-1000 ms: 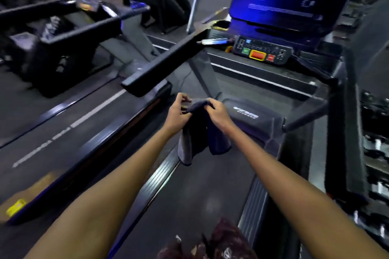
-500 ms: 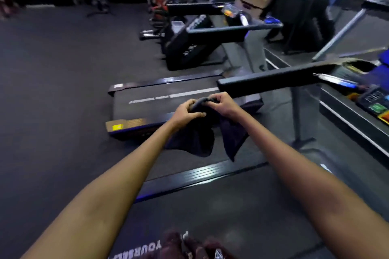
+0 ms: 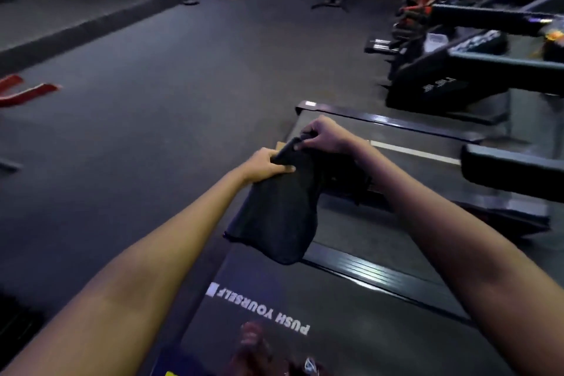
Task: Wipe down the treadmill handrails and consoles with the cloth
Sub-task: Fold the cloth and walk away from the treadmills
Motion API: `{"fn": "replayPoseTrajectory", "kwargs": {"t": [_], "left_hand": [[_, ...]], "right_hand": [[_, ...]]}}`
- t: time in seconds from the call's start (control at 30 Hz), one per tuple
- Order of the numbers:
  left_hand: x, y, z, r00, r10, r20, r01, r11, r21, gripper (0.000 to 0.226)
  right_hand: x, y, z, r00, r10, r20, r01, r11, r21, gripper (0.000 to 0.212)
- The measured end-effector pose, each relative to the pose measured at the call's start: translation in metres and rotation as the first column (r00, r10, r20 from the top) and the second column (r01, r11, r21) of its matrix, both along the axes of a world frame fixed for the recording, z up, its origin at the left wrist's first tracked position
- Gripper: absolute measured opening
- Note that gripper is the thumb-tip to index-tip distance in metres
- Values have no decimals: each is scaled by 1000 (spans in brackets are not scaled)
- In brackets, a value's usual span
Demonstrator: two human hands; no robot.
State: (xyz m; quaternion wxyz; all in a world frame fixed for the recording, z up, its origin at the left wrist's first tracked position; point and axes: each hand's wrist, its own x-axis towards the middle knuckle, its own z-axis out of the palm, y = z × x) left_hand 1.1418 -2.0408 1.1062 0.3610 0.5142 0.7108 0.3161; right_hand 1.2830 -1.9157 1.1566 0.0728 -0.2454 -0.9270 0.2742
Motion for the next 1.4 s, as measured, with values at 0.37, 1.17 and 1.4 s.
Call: {"fn": "replayPoseTrajectory", "kwargs": {"t": [0.37, 1.17, 1.4], "left_hand": [[-114, -31, -18, 757, 637, 147, -581, 759, -295, 43], [-326, -68, -12, 221, 772, 595, -859, 443, -256, 53], [-380, -71, -25, 133, 866, 481, -931, 276, -240, 39]], "right_hand": [[-133, -26, -34, 973, 218, -73, -205, 967, 153, 32], [-441, -68, -93, 915, 312, -257, -403, 759, -511, 15], [-518, -28, -85, 968, 60, -244, -243, 467, -850, 17]]}}
